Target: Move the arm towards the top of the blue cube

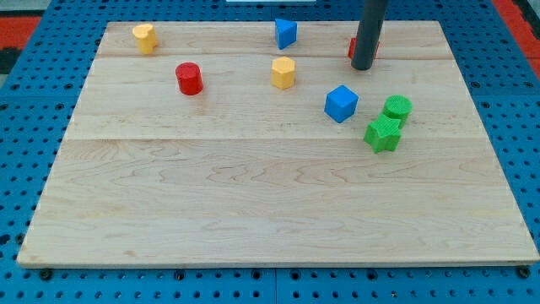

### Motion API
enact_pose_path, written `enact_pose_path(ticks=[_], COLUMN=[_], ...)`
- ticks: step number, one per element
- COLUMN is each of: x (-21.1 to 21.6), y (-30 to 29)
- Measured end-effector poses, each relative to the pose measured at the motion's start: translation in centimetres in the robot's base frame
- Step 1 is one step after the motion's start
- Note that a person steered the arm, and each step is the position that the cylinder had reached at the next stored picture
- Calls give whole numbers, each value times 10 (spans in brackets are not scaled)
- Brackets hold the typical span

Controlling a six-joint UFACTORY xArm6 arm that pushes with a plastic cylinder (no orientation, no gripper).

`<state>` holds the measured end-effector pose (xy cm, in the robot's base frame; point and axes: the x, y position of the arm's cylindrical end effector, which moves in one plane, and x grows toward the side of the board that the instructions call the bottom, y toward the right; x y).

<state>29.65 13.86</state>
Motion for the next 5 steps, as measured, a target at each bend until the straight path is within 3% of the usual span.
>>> enact_pose_path(ticks=[3,5], x=[-45,-14], y=[48,26])
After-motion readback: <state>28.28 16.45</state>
